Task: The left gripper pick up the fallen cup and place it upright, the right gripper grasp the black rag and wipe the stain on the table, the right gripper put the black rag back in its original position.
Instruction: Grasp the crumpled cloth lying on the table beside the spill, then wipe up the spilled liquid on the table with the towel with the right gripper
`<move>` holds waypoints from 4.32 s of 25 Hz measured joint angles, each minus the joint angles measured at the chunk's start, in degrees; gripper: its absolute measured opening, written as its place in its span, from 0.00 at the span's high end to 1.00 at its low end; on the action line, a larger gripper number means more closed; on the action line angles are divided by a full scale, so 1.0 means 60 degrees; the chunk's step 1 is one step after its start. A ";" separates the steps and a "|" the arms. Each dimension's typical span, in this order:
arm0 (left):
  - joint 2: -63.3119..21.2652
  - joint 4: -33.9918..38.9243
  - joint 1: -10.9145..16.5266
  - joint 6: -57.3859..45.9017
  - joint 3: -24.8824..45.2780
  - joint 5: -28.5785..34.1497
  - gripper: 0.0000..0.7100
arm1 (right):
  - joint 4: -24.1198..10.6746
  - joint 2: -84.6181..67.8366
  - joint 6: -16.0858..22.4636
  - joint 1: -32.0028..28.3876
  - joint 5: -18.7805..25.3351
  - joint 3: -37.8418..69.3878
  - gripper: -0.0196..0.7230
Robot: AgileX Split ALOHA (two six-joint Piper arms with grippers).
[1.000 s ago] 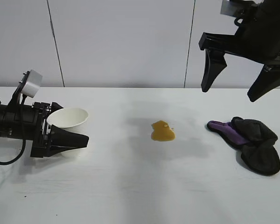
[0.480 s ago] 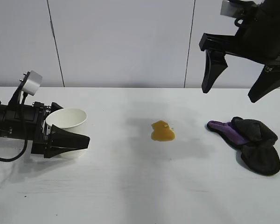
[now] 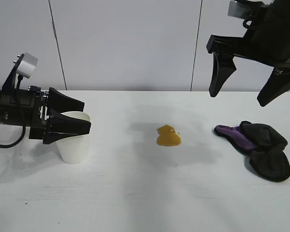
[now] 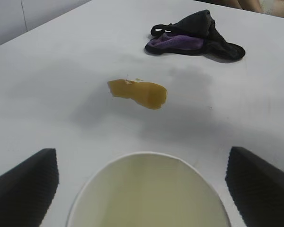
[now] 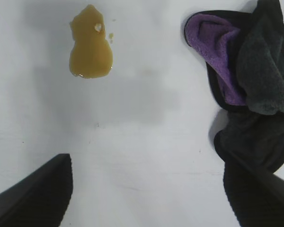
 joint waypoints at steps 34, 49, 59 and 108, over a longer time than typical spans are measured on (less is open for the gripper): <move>-0.5253 1.1184 -0.1635 -2.1529 -0.2414 -0.4422 0.02 | 0.0046 0.0000 -0.0282 0.0000 0.0034 0.0000 0.16; -0.4727 1.0419 -0.2559 -2.1807 -0.2421 -0.4011 0.02 | 0.0182 0.0000 -0.0490 0.0000 -0.0149 0.0000 0.16; -0.4648 1.0202 -0.2559 -2.1807 -0.2421 -0.4021 0.02 | 0.0179 0.0000 -0.0455 0.0000 -0.0529 -0.0009 0.16; -0.4648 1.0310 -0.2559 -2.1840 -0.2421 -0.3985 0.02 | 0.1164 0.3237 -0.0575 0.0764 -0.2118 -0.2064 0.92</move>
